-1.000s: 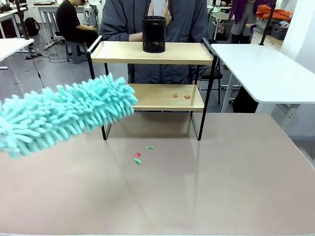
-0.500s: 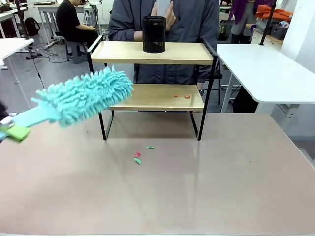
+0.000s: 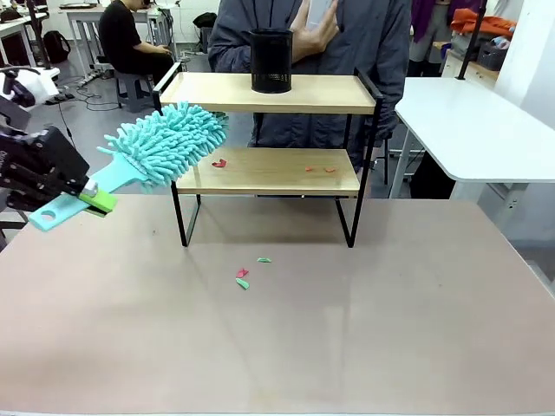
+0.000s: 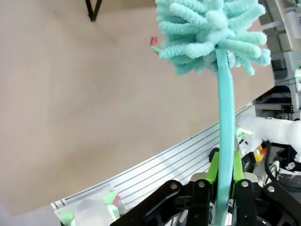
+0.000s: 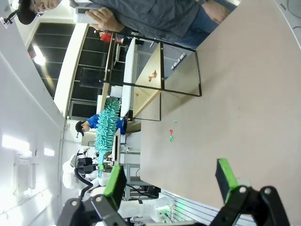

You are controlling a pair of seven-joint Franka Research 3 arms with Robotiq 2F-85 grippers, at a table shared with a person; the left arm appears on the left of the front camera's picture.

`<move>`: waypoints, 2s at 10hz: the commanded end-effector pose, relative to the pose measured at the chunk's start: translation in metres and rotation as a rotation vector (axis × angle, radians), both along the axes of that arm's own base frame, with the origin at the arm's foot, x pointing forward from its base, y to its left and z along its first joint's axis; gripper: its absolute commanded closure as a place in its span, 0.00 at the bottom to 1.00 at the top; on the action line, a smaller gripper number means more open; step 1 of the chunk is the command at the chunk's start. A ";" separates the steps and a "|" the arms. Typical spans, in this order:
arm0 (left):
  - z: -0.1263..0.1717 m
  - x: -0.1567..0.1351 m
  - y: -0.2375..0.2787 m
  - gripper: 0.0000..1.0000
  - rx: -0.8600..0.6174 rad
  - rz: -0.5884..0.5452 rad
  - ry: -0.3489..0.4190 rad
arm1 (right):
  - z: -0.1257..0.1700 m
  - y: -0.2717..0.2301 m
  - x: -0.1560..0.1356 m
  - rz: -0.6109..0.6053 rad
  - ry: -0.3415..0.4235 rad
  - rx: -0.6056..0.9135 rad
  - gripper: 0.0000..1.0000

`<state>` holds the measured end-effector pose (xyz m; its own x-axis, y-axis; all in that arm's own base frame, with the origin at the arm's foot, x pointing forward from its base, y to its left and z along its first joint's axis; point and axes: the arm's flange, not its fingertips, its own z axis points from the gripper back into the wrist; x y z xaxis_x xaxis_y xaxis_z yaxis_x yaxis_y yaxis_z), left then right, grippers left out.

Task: Clean the shelf.
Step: Clean the remaining tier of the Shelf with the Duster once objects are removed.

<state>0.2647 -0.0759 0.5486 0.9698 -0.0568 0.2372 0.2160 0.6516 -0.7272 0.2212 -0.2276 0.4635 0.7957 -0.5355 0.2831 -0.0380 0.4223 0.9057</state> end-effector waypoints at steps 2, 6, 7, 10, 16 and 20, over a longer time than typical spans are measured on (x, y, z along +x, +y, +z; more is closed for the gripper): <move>0.005 -0.011 0.012 0.89 -0.025 -0.009 0.005 | 0.001 0.000 0.002 0.003 -0.034 0.002 0.00; -0.022 0.006 -0.013 0.89 0.084 -0.055 0.064 | 0.001 0.000 0.002 0.003 -0.034 0.002 0.00; -0.030 0.014 -0.020 0.89 0.108 -0.031 0.060 | 0.001 0.000 0.002 0.003 -0.034 0.002 0.00; -0.039 0.030 -0.042 0.89 0.110 0.083 -0.071 | 0.001 0.000 0.002 0.003 -0.034 0.002 0.00; -0.073 0.078 -0.083 0.89 0.272 0.207 -0.177 | 0.001 0.000 0.002 0.003 -0.034 0.002 0.00; -0.083 0.090 -0.094 0.89 0.320 0.259 -0.156 | 0.001 0.000 0.002 0.003 -0.034 0.002 0.00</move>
<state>0.3525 -0.1671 0.4644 0.9103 0.0652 0.4087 0.1474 0.8717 -0.4674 0.2213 -0.2277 0.4637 0.7959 -0.5352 0.2831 -0.0382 0.4222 0.9057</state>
